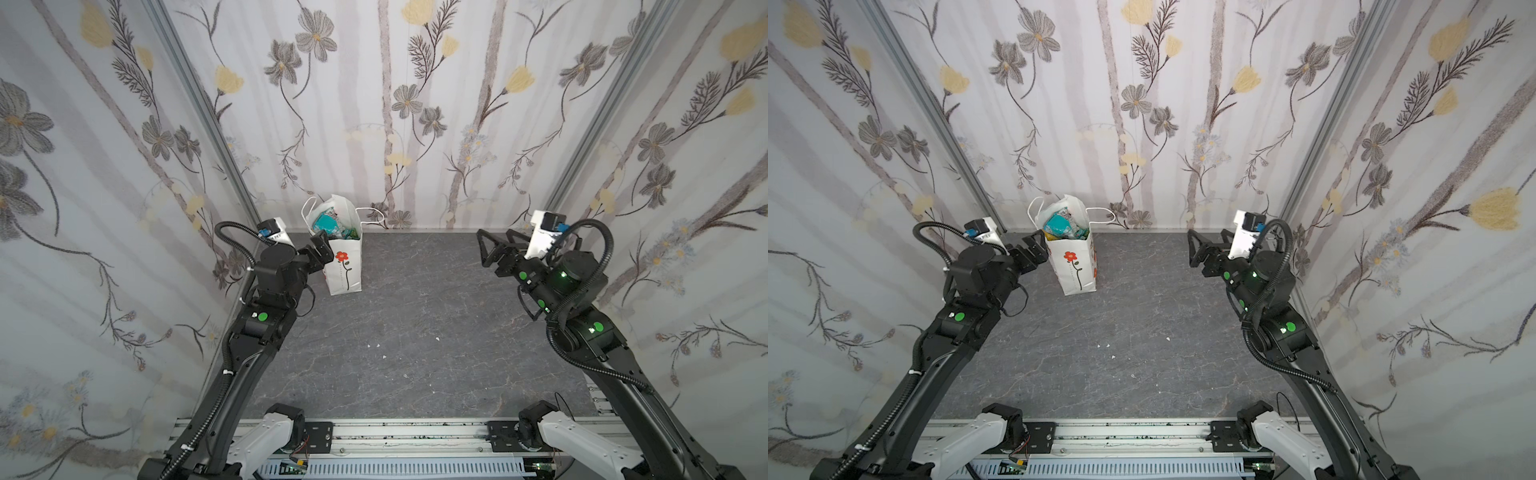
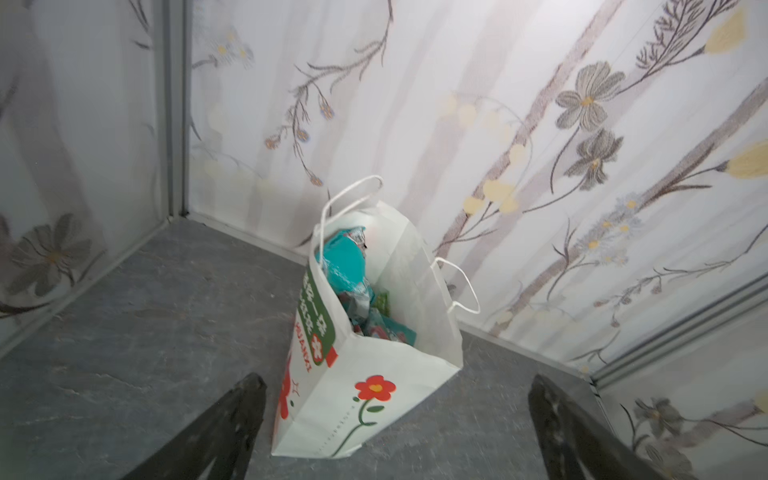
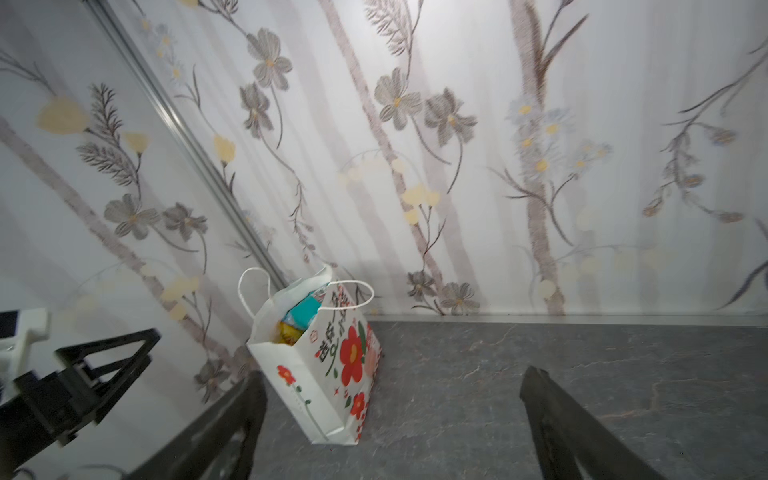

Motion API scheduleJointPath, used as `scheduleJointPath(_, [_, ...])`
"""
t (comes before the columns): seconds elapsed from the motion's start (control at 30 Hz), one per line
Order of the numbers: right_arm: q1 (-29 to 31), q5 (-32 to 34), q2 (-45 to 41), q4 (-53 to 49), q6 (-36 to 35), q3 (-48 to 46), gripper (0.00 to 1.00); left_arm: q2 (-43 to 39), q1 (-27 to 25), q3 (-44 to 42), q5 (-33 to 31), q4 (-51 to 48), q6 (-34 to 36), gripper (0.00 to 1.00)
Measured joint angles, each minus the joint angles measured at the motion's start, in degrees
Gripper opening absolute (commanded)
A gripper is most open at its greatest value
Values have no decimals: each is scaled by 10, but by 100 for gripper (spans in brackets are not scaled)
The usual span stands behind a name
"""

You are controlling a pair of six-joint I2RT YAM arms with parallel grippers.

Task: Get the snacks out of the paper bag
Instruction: 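Reach both grippers to the paper bag's rim and grasp its edges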

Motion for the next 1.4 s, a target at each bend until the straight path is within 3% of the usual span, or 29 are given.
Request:
scheduleJointPath(0.17, [95,3,151,-76,7,134,94,122,8,161,6,-168,-25,81])
scheduleJointPath(0.37, [127,2,318,-85,30,252,92,249,68,308,14,-296,-22,79])
scheduleJointPath(0.77, [133,1,633,-89,82,547,83,369,124,367,116,-350,-1,75])
scheduleJointPath(1.03, [123,-34,758,-83,137,642,67,409,134,392,151,-339,12,63])
scheduleJointPath(1.17, [122,-57,810,-81,160,704,52,425,140,406,165,-338,17,47])
scheduleJointPath(1.4, [120,-78,820,-70,193,715,21,449,143,431,204,-345,18,16])
